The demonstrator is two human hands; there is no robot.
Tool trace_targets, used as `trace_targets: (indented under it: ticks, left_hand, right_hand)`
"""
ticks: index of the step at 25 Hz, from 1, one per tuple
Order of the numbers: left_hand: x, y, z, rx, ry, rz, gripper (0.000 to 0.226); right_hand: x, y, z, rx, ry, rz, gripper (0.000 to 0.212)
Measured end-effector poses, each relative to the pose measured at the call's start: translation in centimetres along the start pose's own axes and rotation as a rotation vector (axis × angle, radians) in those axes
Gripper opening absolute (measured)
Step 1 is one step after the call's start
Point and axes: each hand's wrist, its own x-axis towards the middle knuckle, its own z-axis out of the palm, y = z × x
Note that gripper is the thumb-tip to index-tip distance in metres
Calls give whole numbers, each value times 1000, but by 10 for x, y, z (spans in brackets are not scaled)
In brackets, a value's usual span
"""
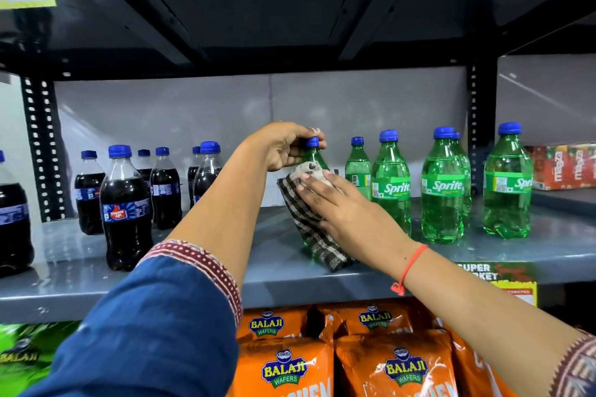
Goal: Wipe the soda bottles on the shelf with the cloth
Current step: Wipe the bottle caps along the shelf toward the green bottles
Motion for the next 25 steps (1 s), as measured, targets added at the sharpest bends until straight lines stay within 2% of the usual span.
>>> trace_targets:
  ticks: [2,4,8,10,13,15,19,21,23,25]
  left_hand:
    - [0,1,2,70,13,24,13]
    - [-4,3,8,171,95,110,10]
    - [-39,6,22,455,357,499,22]
    - [-72,-1,18,466,271,553,28]
    - [-120,-22,1,364,-194,374,30]
    - [-135,-39,-9,286,-392,299,35]
    - [-153,-62,-13,223,-313,224,33]
    - [-165,-66,-11,174,-264,146,26]
    - [-177,-67,-10,105,-178,84,6]
    - [-186,-65,-10,73,-80,47,11]
  right_hand:
    - [-7,-3,-6,32,-12,51,77]
    - [-15,-6,-18,67,-36,75,77]
    - [-26,-6,-52,287,29,234,79]
    - [-28,-12,-69,484,41,360,90]
    - [-33,-28,-90,910,48,546,99]
    - [-38,-36,-95,1118,14,581,102]
    - [-41,-54,-92,1425,-83,579,91]
    - [-42,-62,-86,1472,-131,607,85]
    - [-45,-71,-80,1357,-67,645,80]
    - [-55,-80,-78,1078,180,613,55]
